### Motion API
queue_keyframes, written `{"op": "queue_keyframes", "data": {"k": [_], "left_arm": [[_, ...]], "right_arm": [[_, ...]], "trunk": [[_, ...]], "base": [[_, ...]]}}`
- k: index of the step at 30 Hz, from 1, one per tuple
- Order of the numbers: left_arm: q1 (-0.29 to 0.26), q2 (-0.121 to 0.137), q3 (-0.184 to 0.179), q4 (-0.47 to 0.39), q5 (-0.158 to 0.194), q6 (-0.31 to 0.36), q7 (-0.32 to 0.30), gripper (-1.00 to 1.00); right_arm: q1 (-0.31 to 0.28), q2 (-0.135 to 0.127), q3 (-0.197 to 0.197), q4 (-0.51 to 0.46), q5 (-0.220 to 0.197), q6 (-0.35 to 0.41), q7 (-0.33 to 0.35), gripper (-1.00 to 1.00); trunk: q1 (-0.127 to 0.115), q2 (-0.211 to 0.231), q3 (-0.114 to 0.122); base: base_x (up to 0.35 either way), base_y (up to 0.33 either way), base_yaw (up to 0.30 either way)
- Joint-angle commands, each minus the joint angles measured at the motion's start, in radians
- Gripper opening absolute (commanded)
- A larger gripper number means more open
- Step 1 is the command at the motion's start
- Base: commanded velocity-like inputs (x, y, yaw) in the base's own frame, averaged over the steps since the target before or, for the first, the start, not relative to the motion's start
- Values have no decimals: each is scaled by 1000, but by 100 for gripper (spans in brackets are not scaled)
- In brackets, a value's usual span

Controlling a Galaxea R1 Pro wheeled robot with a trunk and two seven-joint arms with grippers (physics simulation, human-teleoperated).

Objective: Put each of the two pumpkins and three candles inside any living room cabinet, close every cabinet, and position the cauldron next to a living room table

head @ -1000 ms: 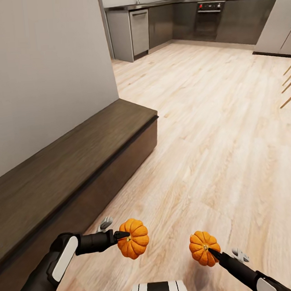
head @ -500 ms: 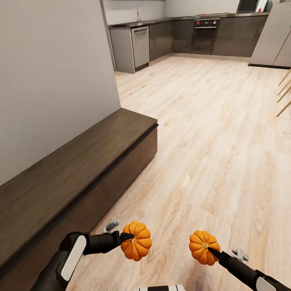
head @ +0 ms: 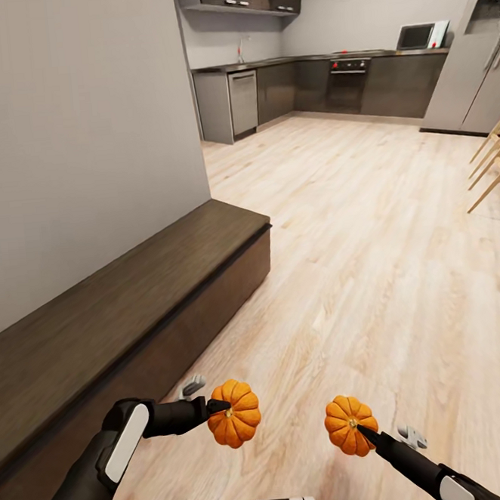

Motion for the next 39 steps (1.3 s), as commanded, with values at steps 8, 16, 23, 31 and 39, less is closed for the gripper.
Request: {"op": "queue_keyframes", "data": {"k": [8, 16, 23, 31, 39], "left_arm": [[0, -3, -2, -1, -3, -1, 33, -100], [0, -12, -2, 0, -5, -3, 123, -100], [0, -13, -2, 1, -4, -6, 180, -100], [0, -32, -1, 0, -8, -8, 187, -100], [0, -34, -2, 0, -7, -9, 187, -100]], "right_arm": [[0, -1, 8, 1, -10, 2, 3, -100], [0, -1, 8, 4, -9, 2, 1, -100], [0, -1, 8, 5, -11, 2, 1, -100], [0, -1, 7, 6, -11, 2, 1, -100], [0, -1, 7, 7, -12, 2, -60, -100]], "trunk": [[-4, 2, 30], [-7, 4, 61], [-10, 5, 88], [-24, 28, 117], [-51, 77, 139]], "base": [[0, 0, 0], [0, 0, 0], [-9, 0, 0], [-265, 0, 0], [-327, 0, 0]]}}
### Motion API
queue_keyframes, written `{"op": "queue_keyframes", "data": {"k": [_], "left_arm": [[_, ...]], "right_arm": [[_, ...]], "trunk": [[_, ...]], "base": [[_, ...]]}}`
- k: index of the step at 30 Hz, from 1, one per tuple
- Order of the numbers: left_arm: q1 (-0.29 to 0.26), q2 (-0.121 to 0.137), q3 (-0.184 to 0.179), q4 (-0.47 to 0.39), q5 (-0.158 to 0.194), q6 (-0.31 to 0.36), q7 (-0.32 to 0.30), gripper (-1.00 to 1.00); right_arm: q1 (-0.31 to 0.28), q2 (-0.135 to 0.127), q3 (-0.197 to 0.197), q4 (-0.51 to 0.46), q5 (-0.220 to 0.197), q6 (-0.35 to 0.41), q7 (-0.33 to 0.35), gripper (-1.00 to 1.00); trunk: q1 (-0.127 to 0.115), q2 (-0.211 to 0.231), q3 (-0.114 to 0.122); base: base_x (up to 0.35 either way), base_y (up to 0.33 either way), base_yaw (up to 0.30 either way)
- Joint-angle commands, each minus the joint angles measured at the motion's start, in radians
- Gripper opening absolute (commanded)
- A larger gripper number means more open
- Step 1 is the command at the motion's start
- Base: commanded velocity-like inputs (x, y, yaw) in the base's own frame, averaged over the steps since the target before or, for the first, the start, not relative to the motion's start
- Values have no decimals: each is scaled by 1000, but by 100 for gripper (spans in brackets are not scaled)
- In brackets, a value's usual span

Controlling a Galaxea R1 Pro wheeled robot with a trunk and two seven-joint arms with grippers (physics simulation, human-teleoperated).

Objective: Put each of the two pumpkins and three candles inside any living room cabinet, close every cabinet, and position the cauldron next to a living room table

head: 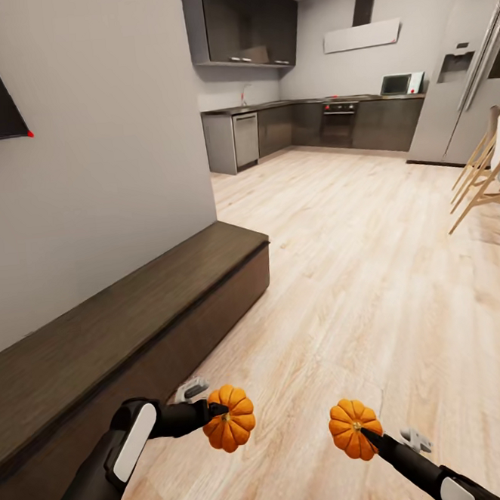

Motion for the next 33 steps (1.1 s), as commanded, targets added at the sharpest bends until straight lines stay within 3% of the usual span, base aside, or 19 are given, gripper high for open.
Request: {"op": "queue_keyframes", "data": {"k": [1, 9, 17, 25, 33], "left_arm": [[-1, 1, -1, -1, -6, 2, -9, -100], [-1, 0, -6, -1, -10, 1, 3, -100], [-1, -1, -12, -2, -11, 0, 42, -100], [-1, -1, -12, -3, -11, -1, 44, -100], [-1, -1, -12, -1, -10, 0, 44, -100]], "right_arm": [[-1, 0, 9, -1, -11, 1, -1, -100], [-1, 0, 10, -1, -12, -8, -10, -100], [-1, 0, 10, -2, -12, -9, -10, -100], [-1, 0, 10, -2, -10, -9, -10, -100], [-1, 1, 10, -4, -10, -9, -10, -100]], "trunk": [[-1, 0, -1], [-1, 0, -1], [-1, 0, -1], [-1, 0, -6], [-1, 0, -18]], "base": [[-329, 0, 0], [-328, -16, 0], [-253, -195, 0], [-66, -270, 0], [-79, -36, 0]]}}
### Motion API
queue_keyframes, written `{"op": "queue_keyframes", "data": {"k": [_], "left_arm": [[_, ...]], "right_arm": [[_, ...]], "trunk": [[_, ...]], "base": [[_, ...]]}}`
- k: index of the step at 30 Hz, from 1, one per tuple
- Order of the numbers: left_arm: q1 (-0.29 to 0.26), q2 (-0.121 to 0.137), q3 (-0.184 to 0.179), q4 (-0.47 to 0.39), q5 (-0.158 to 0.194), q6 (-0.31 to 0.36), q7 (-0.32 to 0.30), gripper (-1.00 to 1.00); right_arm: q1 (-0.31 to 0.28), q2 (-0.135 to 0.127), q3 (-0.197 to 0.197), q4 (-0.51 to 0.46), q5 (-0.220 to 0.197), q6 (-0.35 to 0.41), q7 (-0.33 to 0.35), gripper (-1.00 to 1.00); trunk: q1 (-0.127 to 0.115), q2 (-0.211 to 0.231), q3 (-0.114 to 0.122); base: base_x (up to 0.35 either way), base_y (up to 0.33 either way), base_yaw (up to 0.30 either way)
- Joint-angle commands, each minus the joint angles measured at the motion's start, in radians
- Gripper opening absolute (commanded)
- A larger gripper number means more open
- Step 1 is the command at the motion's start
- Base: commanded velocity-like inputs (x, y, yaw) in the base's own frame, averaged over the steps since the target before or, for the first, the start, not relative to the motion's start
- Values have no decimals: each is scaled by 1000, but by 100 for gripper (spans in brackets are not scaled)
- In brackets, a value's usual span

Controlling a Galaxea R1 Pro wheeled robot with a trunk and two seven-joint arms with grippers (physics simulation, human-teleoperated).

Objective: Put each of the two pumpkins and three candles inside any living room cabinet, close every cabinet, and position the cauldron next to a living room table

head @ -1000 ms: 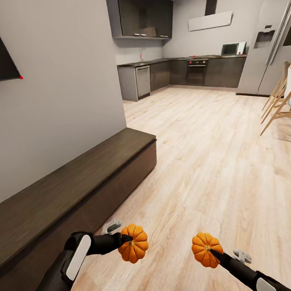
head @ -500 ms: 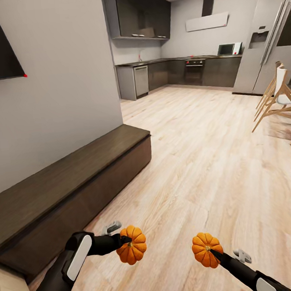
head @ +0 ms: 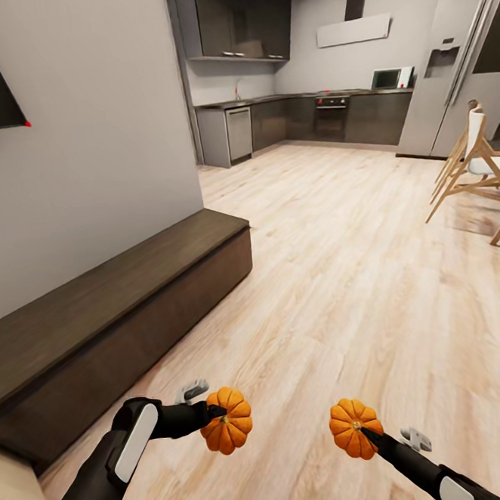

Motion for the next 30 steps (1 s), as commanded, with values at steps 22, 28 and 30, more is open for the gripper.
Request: {"op": "queue_keyframes", "data": {"k": [22, 28, 30], "left_arm": [[-1, -15, -9, 5, -10, 1, -8, -100], [-1, -15, -14, 4, -10, 2, -8, -100], [-1, -15, -16, 4, -9, 2, -8, -100]], "right_arm": [[-1, 2, 9, -2, -10, 1, 2, -100], [-1, 3, 9, -2, -10, 1, 2, -100], [-1, 3, 9, -2, -10, 1, 2, -100]], "trunk": [[-1, 0, -28], [-1, 0, -28], [-1, 0, -28]], "base": [[-237, -20, 0], [-186, -99, 0], [-72, -51, 27]]}}
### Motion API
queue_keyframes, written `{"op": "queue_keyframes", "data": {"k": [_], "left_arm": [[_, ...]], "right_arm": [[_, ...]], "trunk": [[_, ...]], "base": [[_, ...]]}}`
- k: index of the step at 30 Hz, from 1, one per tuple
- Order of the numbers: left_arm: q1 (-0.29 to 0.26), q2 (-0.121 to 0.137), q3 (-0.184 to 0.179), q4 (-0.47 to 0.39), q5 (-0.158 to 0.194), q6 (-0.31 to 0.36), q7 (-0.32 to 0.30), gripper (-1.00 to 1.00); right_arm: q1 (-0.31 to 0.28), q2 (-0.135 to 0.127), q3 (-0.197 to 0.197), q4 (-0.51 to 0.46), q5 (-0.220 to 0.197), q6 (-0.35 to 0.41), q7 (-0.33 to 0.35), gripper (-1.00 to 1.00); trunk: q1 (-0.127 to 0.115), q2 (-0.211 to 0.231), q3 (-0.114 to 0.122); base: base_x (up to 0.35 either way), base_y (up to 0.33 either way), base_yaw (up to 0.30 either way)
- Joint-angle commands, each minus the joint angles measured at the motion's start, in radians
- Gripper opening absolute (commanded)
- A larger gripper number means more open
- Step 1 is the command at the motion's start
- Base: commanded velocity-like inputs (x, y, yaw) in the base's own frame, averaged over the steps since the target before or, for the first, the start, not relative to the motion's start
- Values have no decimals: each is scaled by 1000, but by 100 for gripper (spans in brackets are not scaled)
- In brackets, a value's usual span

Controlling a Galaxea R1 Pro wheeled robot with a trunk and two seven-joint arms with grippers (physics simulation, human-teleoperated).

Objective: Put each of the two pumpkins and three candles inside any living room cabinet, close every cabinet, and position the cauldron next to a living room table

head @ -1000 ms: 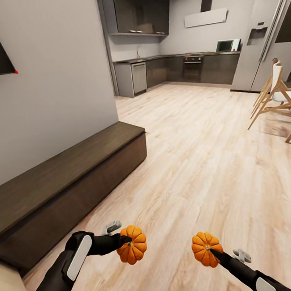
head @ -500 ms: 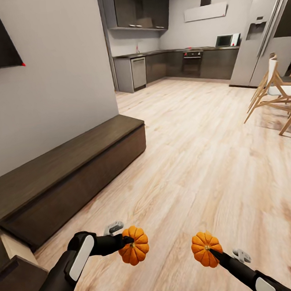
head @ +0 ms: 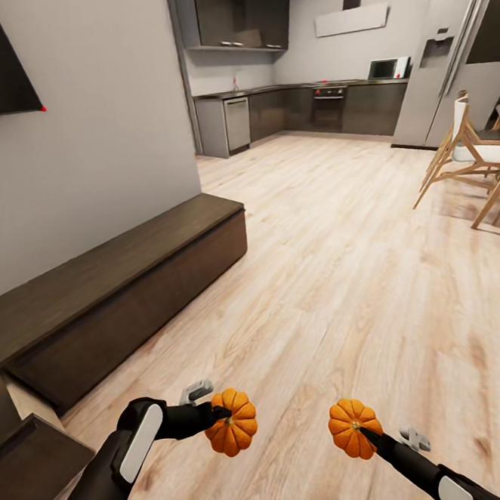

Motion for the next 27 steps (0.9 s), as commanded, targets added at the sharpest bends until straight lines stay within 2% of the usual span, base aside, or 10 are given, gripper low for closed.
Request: {"op": "queue_keyframes", "data": {"k": [1, 7, 18, 27], "left_arm": [[-1, 1, -1, -1, -11, 2, -10, -100], [-1, 1, -6, -3, -11, 3, -10, -100], [-1, 0, -6, -2, -11, 3, -9, -100], [-1, 0, -7, -2, -11, 3, -10, -100]], "right_arm": [[0, -1, 8, 0, -11, 1, 3, -100], [0, -3, 7, 3, -11, 3, 3, -100], [0, -5, 7, 0, -10, 4, 3, -100], [0, -5, 8, 0, -11, 2, 4, -100]], "trunk": [[0, 0, -1], [0, 0, -1], [-42, 77, 33], [-42, 77, 29]], "base": [[-39, -28, 48], [-11, -8, 75], [0, 0, 192], [-22, 0, 87]]}}
